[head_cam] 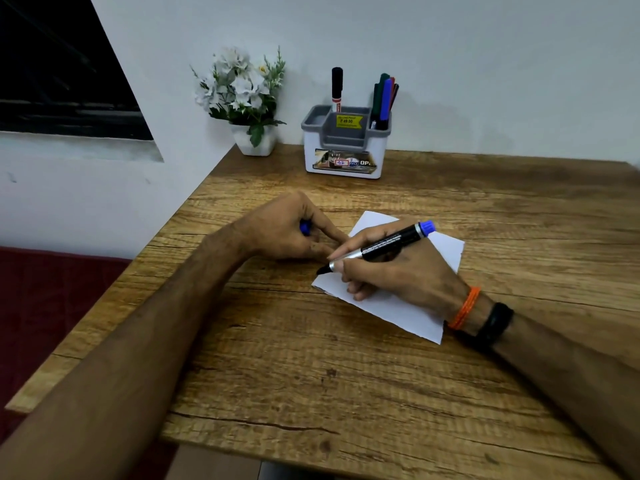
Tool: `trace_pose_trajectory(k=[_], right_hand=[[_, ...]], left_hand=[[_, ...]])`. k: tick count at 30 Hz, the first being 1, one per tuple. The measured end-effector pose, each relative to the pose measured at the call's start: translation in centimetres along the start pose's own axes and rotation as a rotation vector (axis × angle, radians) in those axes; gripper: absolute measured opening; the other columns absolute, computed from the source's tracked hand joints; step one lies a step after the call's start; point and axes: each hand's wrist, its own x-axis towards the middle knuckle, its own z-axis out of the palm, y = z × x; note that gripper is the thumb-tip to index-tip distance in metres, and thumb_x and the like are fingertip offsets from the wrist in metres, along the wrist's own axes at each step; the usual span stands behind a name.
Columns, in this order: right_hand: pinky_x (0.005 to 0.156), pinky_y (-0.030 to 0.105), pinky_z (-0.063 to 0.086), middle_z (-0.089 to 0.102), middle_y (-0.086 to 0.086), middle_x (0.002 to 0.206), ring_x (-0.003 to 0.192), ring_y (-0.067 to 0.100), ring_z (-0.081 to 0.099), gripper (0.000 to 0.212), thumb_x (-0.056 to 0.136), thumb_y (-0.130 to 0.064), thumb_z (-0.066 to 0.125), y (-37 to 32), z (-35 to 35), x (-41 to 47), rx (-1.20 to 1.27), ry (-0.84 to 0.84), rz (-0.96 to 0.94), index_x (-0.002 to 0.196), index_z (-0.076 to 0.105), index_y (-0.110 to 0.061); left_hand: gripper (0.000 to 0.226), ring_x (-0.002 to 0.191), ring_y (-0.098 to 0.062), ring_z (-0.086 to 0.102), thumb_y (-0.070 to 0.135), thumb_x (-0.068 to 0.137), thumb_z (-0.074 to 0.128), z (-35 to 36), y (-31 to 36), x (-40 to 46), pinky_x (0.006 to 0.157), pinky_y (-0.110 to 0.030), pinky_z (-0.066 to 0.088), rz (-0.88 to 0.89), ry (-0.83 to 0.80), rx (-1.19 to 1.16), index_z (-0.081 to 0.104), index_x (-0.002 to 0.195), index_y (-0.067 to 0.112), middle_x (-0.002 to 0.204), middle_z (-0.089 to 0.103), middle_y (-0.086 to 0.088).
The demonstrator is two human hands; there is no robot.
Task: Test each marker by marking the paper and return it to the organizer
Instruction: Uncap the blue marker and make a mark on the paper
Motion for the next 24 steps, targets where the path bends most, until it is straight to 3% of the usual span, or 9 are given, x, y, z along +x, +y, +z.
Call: trace_pose_trajectory(k=[8,12,18,24], right_hand=[[0.052,0.023,0.056,0.072,0.006,0.062,0.052,0.011,0.068,0.006,0.084,-0.004,0.074,0.22,0.04,0.19,-0.035,0.0,0.03,0.089,0.077,-0.002],[0.049,0.02,0.054,0.07,0.002,0.058,0.049,0.009,0.067,0.005,0.085,-0.005,0.074,0.24,0.02,0.16,-0.064,-0.008,0.008,0.088,0.077,-0.004],[0.047,0.017,0.051,0.07,0.003,0.06,0.048,0.007,0.065,0.006,0.084,-0.005,0.074,0.21,0.01,-0.01,-0.105,-0.018,-0.017,0.089,0.078,-0.003],[0.046,0.017,0.05,0.071,0.001,0.059,0.048,0.008,0.065,0.005,0.083,-0.007,0.075,0.36,0.16,0.05,-0.138,0.004,-0.013,0.087,0.079,-0.007]], left_hand=[[0.03,0.053,-0.003,0.05,0.024,0.077,0.078,-0.05,-0.2,0.03,0.065,-0.036,0.051,0.033,-0.007,-0.034,0.072,0.105,0.034,0.052,0.06,0.013],[0.03,0.051,-0.002,0.046,0.023,0.078,0.078,-0.05,-0.42,0.1,0.064,-0.042,0.05,0.032,-0.013,-0.038,0.072,0.106,0.033,0.047,0.054,0.017],[0.032,0.048,0.003,0.047,0.021,0.079,0.076,-0.09,0.0,-0.07,0.061,-0.023,0.041,0.024,-0.021,-0.028,0.072,0.11,0.026,0.046,0.054,0.021],[0.03,0.051,-0.004,0.047,0.029,0.076,0.077,-0.06,-0.21,-0.09,0.062,-0.038,0.049,0.028,-0.024,-0.041,0.071,0.104,0.039,0.049,0.055,0.016]])
